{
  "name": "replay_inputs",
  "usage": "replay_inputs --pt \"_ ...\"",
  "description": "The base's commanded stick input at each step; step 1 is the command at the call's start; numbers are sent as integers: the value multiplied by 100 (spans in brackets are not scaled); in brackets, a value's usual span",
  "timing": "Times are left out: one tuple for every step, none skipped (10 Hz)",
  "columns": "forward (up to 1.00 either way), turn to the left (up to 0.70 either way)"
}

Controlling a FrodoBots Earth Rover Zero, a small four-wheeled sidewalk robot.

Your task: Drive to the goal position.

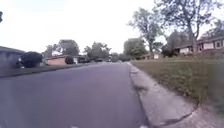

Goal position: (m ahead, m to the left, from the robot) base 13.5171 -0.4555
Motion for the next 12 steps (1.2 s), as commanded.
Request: replay_inputs --pt "100 0" --pt "100 0" --pt "100 -3" --pt "100 -32" --pt "100 -25" --pt "100 -1" --pt "100 0" --pt "100 0" --pt "100 0" --pt "100 0" --pt "100 0" --pt "100 0"
